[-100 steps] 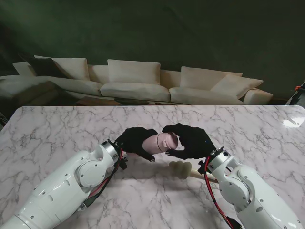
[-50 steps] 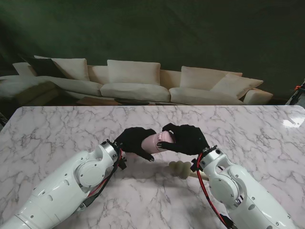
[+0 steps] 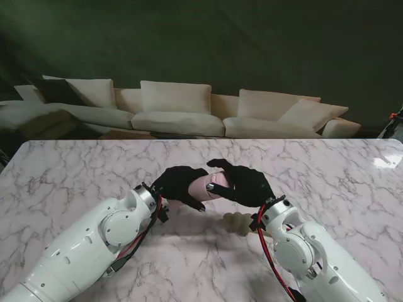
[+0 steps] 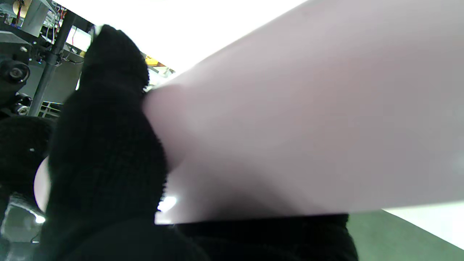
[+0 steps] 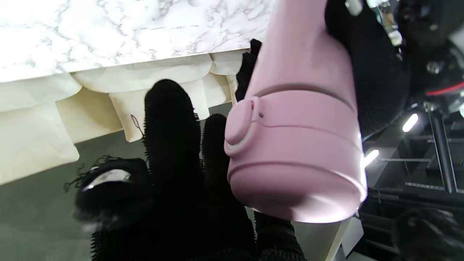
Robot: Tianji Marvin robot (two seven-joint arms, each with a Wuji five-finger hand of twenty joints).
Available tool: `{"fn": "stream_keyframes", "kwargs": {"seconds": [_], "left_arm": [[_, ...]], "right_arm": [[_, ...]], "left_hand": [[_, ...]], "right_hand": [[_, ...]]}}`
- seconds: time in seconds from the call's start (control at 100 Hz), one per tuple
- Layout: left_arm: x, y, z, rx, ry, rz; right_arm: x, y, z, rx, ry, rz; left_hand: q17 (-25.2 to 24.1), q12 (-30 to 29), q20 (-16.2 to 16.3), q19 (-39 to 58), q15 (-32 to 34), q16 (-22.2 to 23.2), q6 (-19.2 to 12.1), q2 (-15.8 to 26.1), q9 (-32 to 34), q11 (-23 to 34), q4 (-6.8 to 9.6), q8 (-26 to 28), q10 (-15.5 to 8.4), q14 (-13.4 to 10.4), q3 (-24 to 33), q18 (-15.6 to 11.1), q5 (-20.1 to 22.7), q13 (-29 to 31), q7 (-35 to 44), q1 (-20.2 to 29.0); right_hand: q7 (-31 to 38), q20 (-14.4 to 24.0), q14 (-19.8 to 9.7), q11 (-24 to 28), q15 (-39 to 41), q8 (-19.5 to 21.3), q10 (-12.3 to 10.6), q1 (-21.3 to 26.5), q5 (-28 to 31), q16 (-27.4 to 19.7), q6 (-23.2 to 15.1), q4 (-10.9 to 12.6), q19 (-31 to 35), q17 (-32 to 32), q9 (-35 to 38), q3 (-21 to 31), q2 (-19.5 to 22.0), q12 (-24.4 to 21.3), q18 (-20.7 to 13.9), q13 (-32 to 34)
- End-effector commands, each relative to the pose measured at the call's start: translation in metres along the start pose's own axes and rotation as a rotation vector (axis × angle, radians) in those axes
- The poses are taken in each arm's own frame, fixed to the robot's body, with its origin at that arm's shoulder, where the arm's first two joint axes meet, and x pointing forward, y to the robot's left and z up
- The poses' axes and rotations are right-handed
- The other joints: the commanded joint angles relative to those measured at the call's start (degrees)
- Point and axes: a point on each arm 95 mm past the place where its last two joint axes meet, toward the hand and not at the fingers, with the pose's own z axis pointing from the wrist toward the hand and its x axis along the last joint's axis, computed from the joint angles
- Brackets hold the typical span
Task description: Clean the thermos with cup brush
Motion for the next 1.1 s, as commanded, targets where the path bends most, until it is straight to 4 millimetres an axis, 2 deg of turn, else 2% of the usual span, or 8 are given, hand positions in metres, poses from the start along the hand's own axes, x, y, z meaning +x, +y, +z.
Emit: {"fn": "stream_keyframes", "kwargs": {"seconds": [0.0,0.2,0.36,0.57,0.66,0.78,0.92,1.09], "left_arm": [[0.006,-0.005,0.005,0.007,0.020,0.002],[0.005,-0.007,0.004,0.010,0.017,0.007],[0.004,-0.007,0.003,0.011,0.015,0.009],[0.004,-0.007,0.003,0.012,0.018,0.009],[0.005,-0.007,0.003,0.011,0.021,0.009],[0.005,-0.007,0.003,0.012,0.024,0.008],[0.007,-0.006,0.004,0.011,0.026,0.006],[0.008,-0.006,0.003,0.011,0.028,0.004]], "right_arm": [[0.004,0.002,-0.005,-0.012,-0.007,-0.008],[-0.001,0.011,-0.018,-0.039,-0.041,-0.135],[-0.005,0.017,-0.027,-0.055,-0.055,-0.113],[-0.012,0.024,-0.036,-0.042,0.053,-0.154],[-0.014,0.024,-0.038,-0.034,0.074,-0.199],[-0.015,0.021,-0.034,-0.039,0.073,-0.201],[-0.012,0.014,-0.024,-0.060,0.064,-0.171],[-0.007,0.007,-0.015,-0.064,0.051,-0.156]], "left_hand": [[2.2,0.4,2.6,6.9,10.9,3.3,-12.1,29.4,0.0,1.8,-0.34,1.5,-3.1,-5.0,13.9,-6.5,5.1,5.1,7.4,18.7],[2.2,0.4,2.6,6.9,10.9,3.3,-12.1,29.5,0.0,1.8,-0.30,1.5,-3.0,-5.0,13.9,-6.6,5.1,5.1,7.4,18.7],[2.2,0.4,2.6,6.9,10.9,3.3,-12.1,29.5,0.0,1.8,-0.34,1.5,-3.1,-5.0,13.9,-6.5,5.1,5.1,7.4,18.7],[2.2,0.4,2.6,7.0,10.9,3.3,-12.1,29.5,0.0,1.9,-0.35,1.6,-3.1,-5.0,13.9,-6.5,5.1,5.0,7.4,18.7],[2.2,0.4,2.6,7.0,10.9,3.3,-12.1,29.5,0.0,1.8,-0.35,1.6,-3.1,-5.0,13.9,-6.5,5.1,5.0,7.4,18.7],[2.1,0.4,2.6,6.9,10.9,3.3,-12.1,29.5,-0.1,1.8,-0.35,1.6,-3.1,-5.0,13.9,-6.6,5.0,5.0,7.4,18.8],[2.2,0.4,2.6,7.0,11.0,3.3,-12.1,29.5,0.0,1.8,-0.36,1.6,-3.1,-5.0,13.8,-6.6,5.1,5.1,7.4,18.8],[2.2,0.3,2.6,7.0,11.0,3.3,-12.1,29.5,-0.1,1.8,-0.29,1.6,-3.0,-5.0,13.9,-6.6,5.1,5.1,7.4,18.6]], "right_hand": [[-2.2,0.1,1.8,-0.2,-0.6,-0.4,-4.2,-3.5,-4.1,1.5,-2.7,1.0,1.5,-1.2,-4.4,1.4,-1.8,0.6,-1.4,-1.5],[-12.5,0.9,-0.1,-2.8,-4.2,1.3,-4.3,-7.2,-8.1,1.8,-3.5,0.7,-1.6,-5.6,-20.9,6.9,-4.7,-0.1,-2.1,-10.9],[-27.1,3.5,-1.0,-5.2,-12.6,11.8,-3.5,-5.7,-6.4,-0.9,-2.5,0.4,-11.5,-14.5,-34.3,9.8,-9.2,-2.3,2.3,-21.6],[-26.9,-0.6,-3.1,-18.3,-28.2,16.2,-1.6,12.1,-5.8,-10.1,1.6,1.7,-30.8,-29.9,-39.6,11.1,-22.0,-7.9,-4.1,-35.3],[-19.8,-2.4,-4.5,-15.4,-27.1,15.8,-0.1,19.6,-6.0,-10.7,2.2,2.3,-31.6,-28.2,-39.6,12.1,-29.0,-6.6,-7.0,-33.9],[-9.3,-2.8,-6.9,-2.4,-21.9,14.8,1.2,25.2,-4.0,-8.4,5.3,2.3,-29.1,-23.3,-40.0,15.7,-32.8,-1.7,-11.6,-28.8],[0.0,1.1,-9.0,9.9,-11.9,15.5,-3.0,24.3,-1.3,-2.6,5.6,1.0,-23.1,-18.3,-27.3,22.7,-30.5,3.8,-10.6,-21.4],[6.4,7.2,-9.2,12.3,-4.0,14.8,-8.1,24.9,7.2,1.9,4.3,-0.5,-14.6,-16.4,-9.6,22.0,-21.3,7.7,-4.5,-12.0]]}}
